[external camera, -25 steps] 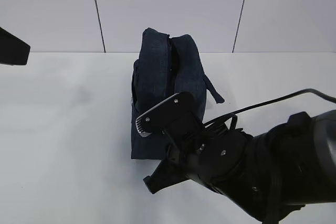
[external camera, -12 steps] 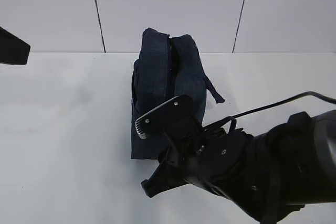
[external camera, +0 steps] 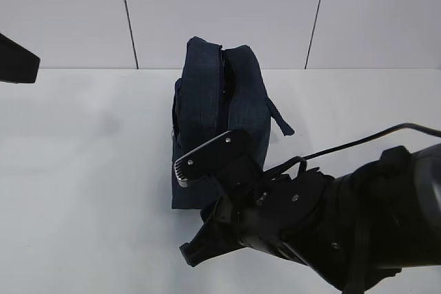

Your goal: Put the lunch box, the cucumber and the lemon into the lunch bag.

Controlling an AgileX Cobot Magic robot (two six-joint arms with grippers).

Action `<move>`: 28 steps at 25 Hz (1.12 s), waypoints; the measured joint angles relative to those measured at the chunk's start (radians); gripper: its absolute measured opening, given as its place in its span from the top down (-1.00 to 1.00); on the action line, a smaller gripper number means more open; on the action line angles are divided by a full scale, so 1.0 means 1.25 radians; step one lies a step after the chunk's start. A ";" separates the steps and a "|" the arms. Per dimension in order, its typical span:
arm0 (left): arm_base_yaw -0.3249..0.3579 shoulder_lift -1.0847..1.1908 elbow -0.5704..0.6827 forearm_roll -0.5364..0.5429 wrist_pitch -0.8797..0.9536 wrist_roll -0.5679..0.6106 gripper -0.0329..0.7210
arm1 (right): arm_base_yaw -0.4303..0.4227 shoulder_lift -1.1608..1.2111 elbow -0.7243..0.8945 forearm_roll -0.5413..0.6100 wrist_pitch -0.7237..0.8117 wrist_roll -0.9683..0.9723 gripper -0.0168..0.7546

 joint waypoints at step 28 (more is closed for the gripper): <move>0.000 0.000 0.000 0.000 -0.001 0.000 -0.28 | -0.002 -0.002 0.006 -0.036 0.023 -0.029 -0.13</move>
